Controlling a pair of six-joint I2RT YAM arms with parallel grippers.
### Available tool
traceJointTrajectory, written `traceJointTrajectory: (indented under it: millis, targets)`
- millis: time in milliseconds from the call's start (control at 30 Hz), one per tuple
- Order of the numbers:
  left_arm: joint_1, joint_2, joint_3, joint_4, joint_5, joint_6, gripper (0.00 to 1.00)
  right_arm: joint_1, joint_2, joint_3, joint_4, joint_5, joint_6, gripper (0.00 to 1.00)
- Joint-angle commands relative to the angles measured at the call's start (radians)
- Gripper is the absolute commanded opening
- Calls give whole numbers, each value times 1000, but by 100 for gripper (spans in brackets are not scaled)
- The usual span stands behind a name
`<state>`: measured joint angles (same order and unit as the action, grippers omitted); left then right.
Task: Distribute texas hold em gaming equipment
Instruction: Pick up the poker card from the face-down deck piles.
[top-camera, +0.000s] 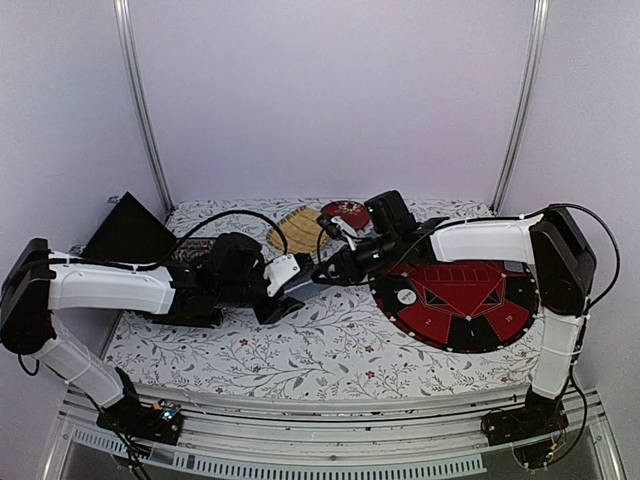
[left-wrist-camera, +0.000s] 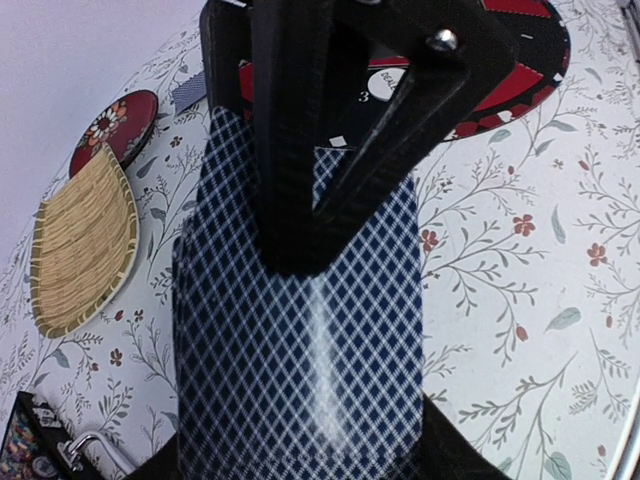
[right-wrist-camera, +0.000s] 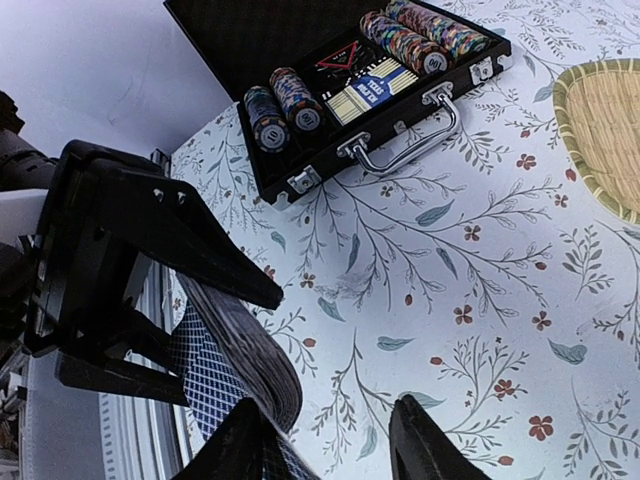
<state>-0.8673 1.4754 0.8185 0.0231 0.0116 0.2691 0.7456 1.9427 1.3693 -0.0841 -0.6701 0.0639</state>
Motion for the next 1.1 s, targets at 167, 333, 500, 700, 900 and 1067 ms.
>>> traceJointTrajectory:
  millis: [167,333,500,700,900,1067]
  targets:
    - [12,7,9,20,3,9,55,-3,-80,6,-107,71,-53,32]
    - [12,8,7,19,3,9,55,-4,-94,26,-159,88,-93,11]
    - [13,9,6,20,3,7,55,-4,-111,38,-200,100,-115,2]
    - [12,8,3,18,2,9,55,-18,-197,52,-288,157,-161,2]
    - [13,7,1,28,6,10,55,-95,-368,27,-314,159,-190,2]
    - [12,5,-4,37,7,6,55,-322,-529,-90,-215,144,-8,2]
